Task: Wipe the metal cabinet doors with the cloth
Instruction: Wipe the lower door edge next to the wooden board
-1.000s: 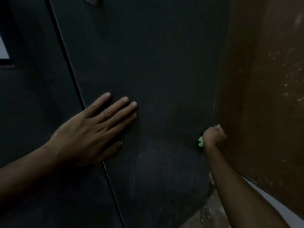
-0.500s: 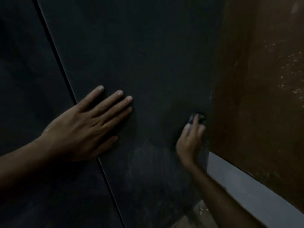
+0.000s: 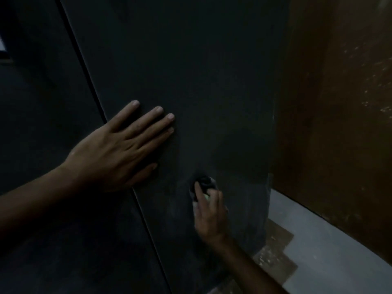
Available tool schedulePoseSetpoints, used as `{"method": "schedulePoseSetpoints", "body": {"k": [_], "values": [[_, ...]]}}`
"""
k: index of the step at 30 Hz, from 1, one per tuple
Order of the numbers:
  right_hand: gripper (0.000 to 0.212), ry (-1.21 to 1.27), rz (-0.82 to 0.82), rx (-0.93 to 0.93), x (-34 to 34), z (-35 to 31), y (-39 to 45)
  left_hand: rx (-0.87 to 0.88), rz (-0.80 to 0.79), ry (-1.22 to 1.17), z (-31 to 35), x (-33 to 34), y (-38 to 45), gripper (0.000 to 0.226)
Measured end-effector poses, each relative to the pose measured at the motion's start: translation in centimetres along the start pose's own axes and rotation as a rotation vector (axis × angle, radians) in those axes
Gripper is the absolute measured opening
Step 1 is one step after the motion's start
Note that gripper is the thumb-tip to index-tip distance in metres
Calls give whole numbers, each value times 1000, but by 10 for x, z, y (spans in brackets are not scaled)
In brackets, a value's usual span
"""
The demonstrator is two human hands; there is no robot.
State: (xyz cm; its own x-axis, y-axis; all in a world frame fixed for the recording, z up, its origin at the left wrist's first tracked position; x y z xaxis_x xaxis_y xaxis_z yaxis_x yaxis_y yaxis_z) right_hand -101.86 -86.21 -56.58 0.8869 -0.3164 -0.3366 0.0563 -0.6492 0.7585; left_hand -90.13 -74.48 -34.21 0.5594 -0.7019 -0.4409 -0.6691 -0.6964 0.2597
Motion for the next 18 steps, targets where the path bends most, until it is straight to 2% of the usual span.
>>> {"method": "schedulePoseSetpoints", "body": {"k": [1,2,3,4,5,6,7,9,11,12,13,14,17,18], "values": [[49,47,-6,61,-5,17,5,-6,-3,20,1,0,0,77],[48,80,59,213,-13,35,20,-12,-14,43,2,1,1,78],[49,141,213,435,-25,53,40,-20,-27,63,3,2,2,78],[50,171,342,580,-31,57,60,-28,-36,73,2,3,2,79],[52,162,374,627,-32,42,74,-31,-42,77,2,3,2,79],[54,113,360,538,-34,10,78,-31,-47,79,3,3,2,79],[56,57,280,368,-26,-30,68,-28,-49,84,2,2,3,78],[69,-19,30,35,-8,-86,18,-13,-58,95,2,0,4,74],[87,-70,-205,-122,2,-85,-18,-5,-77,85,3,0,3,72],[91,-99,-255,-174,2,-74,-21,-8,-86,85,4,1,2,72],[92,-98,-240,-178,-2,-64,-13,-9,-87,83,4,1,2,72],[91,-39,-177,-91,-10,-54,3,-7,-81,76,5,0,3,72],[78,323,131,352,-39,-43,48,-32,-31,21,2,-8,3,68],[73,396,178,414,-38,-57,46,-51,-8,-38,0,-12,1,66]]}}
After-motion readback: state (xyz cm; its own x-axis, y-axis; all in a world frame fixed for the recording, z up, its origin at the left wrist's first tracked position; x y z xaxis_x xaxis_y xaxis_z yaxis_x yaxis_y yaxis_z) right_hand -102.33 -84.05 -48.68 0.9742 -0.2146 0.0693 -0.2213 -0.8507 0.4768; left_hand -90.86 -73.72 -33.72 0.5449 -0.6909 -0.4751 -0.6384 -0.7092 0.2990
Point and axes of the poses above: each hand's wrist, its own y-axis towards the middle knuckle, its own x-axis out of the palm, z = x × y, the point moved 8 cm from there along y, towards the middle knuckle, and after that the axes turned 6 degrees about x, right-handed, at the moved point
